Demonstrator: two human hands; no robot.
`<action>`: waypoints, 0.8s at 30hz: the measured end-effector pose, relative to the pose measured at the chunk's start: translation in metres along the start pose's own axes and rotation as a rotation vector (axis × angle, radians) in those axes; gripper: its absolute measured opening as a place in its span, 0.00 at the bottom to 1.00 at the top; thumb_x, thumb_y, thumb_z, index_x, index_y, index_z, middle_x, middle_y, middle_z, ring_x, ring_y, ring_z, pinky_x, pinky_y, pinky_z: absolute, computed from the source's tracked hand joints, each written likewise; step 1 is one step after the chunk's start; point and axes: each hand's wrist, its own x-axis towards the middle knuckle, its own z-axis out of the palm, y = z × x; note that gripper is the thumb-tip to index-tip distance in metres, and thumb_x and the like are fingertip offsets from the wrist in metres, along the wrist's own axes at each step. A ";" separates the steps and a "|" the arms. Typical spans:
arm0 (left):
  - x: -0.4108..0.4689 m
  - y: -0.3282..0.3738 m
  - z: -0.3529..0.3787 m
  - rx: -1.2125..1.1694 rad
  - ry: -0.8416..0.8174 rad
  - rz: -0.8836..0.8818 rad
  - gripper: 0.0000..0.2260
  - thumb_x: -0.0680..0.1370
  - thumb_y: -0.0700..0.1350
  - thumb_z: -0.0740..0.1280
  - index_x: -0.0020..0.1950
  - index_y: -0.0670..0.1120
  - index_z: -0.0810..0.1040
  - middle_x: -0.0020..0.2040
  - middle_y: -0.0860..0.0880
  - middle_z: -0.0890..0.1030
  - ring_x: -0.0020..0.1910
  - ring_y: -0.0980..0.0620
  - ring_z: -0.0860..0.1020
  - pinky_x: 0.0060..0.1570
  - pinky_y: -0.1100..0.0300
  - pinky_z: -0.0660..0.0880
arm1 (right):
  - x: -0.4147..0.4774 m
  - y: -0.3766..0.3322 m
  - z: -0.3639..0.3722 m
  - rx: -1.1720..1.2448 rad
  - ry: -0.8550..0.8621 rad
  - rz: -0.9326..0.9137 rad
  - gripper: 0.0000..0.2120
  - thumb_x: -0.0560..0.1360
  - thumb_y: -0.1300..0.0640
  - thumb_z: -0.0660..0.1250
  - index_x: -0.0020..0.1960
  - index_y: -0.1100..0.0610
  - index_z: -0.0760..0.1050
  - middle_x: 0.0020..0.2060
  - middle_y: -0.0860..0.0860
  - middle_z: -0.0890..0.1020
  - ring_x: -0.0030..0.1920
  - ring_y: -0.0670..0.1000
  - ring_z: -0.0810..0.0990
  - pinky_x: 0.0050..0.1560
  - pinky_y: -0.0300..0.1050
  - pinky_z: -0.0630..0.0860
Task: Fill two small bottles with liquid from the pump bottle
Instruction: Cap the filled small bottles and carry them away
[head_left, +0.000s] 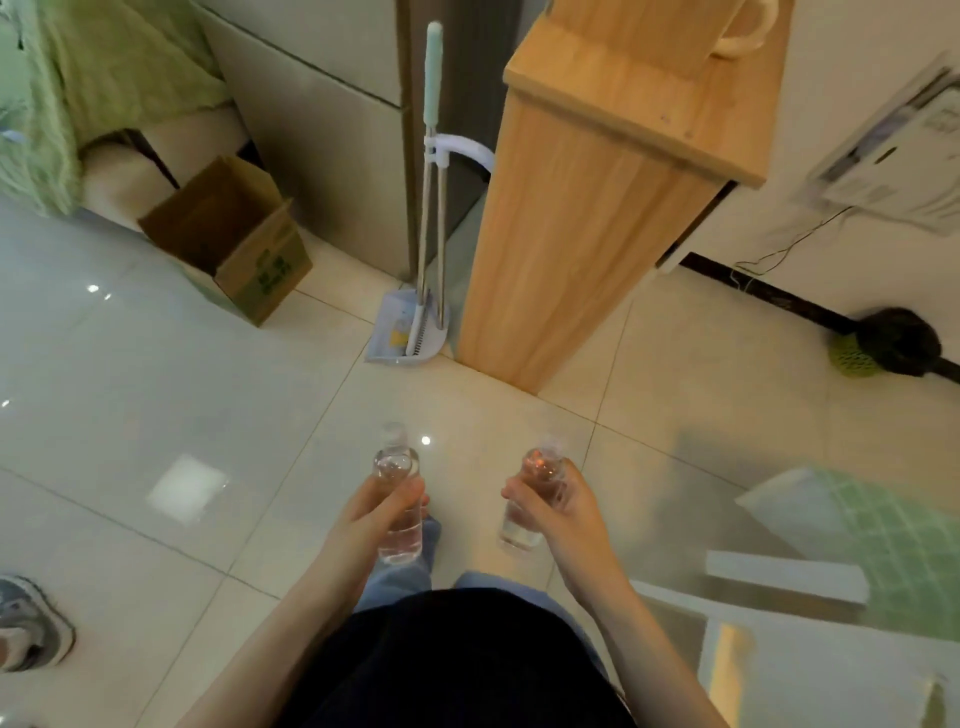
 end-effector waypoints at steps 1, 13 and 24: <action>0.010 0.012 -0.001 0.012 -0.018 0.001 0.07 0.67 0.52 0.70 0.41 0.51 0.82 0.40 0.49 0.85 0.42 0.52 0.83 0.42 0.59 0.76 | 0.009 -0.006 0.005 0.025 0.019 -0.002 0.08 0.74 0.65 0.70 0.51 0.57 0.75 0.40 0.51 0.81 0.40 0.44 0.82 0.40 0.37 0.78; 0.114 0.096 0.019 0.148 -0.133 -0.076 0.17 0.64 0.56 0.68 0.48 0.48 0.80 0.41 0.49 0.85 0.43 0.51 0.83 0.41 0.59 0.74 | 0.099 -0.068 0.005 0.148 0.183 -0.011 0.09 0.73 0.66 0.70 0.50 0.56 0.75 0.34 0.44 0.83 0.38 0.43 0.82 0.45 0.42 0.79; 0.200 0.161 0.117 0.170 -0.159 -0.003 0.05 0.75 0.47 0.65 0.48 0.47 0.77 0.46 0.45 0.82 0.46 0.48 0.80 0.40 0.60 0.73 | 0.206 -0.149 -0.051 0.141 0.117 -0.080 0.10 0.73 0.67 0.70 0.51 0.57 0.74 0.36 0.48 0.81 0.36 0.41 0.81 0.37 0.34 0.78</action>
